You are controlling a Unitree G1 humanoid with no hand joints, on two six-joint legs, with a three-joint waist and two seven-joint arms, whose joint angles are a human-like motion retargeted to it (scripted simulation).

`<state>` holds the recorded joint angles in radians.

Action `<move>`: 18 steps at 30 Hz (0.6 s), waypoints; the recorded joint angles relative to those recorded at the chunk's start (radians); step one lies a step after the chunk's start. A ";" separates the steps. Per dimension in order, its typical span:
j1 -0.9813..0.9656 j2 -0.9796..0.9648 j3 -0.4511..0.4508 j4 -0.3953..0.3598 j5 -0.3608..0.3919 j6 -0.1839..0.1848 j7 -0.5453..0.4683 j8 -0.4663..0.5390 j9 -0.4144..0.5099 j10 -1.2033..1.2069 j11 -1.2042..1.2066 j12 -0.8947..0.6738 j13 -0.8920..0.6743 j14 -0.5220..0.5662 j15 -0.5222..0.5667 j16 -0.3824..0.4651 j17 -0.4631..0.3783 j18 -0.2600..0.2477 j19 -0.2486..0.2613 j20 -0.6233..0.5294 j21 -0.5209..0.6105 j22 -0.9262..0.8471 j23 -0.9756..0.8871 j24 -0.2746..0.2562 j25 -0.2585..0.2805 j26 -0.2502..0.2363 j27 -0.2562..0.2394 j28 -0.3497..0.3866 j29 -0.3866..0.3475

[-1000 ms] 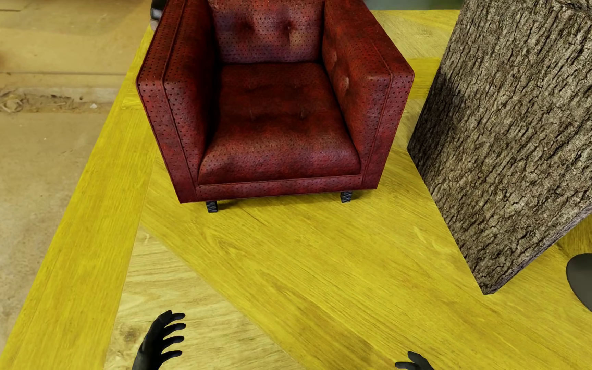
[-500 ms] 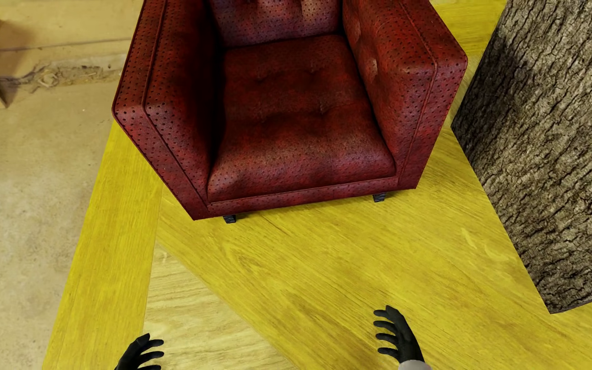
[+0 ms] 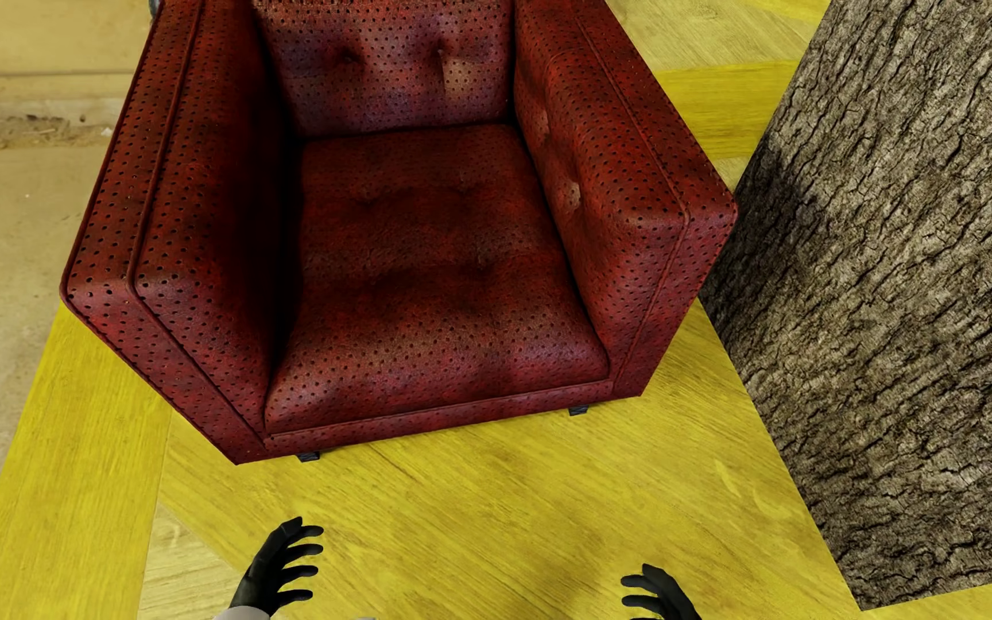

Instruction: Move towards the armchair

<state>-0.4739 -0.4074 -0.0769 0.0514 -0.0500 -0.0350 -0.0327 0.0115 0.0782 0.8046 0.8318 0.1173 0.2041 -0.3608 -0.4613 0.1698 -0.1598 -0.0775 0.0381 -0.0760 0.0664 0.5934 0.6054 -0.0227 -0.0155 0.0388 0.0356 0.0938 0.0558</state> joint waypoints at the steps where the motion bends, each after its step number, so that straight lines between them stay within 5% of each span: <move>1: 0.014 0.014 -0.005 0.004 0.005 0.009 -0.002 -0.002 0.000 -0.021 -0.021 -0.009 0.006 0.003 0.007 0.004 -0.002 0.009 -0.002 0.024 0.005 0.010 0.011 -0.010 -0.004 0.009 0.016 -0.008 -0.018; 4: 0.028 0.031 0.036 0.005 0.011 0.059 -0.011 0.001 -0.002 -0.024 -0.038 0.007 0.003 -0.007 0.016 0.016 0.020 0.008 0.003 0.059 -0.010 0.021 0.002 -0.033 0.027 -0.002 0.017 -0.063 -0.081; 12: 0.067 0.057 0.041 -0.011 -0.003 0.044 -0.005 0.009 -0.041 -0.105 -0.089 0.009 0.007 0.048 0.050 -0.014 -0.021 0.010 0.005 0.043 -0.030 0.002 0.049 -0.052 0.057 -0.012 0.007 -0.071 -0.075; 18: 0.063 0.065 0.045 -0.012 -0.006 0.045 -0.003 0.007 -0.051 -0.113 -0.124 0.037 -0.006 0.059 0.075 0.001 0.026 0.023 0.016 0.046 -0.006 0.000 0.016 0.003 0.045 -0.008 -0.006 -0.136 -0.086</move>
<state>-0.4113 -0.3419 -0.0319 0.0393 -0.0561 0.0100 -0.0358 0.0181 0.0270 0.6913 0.7075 0.1545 0.1982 -0.3014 -0.3863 0.1711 -0.1337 -0.0543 0.0542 -0.0299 0.0599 0.5936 0.6213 -0.0193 0.0296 0.0313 0.0295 -0.0426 -0.0303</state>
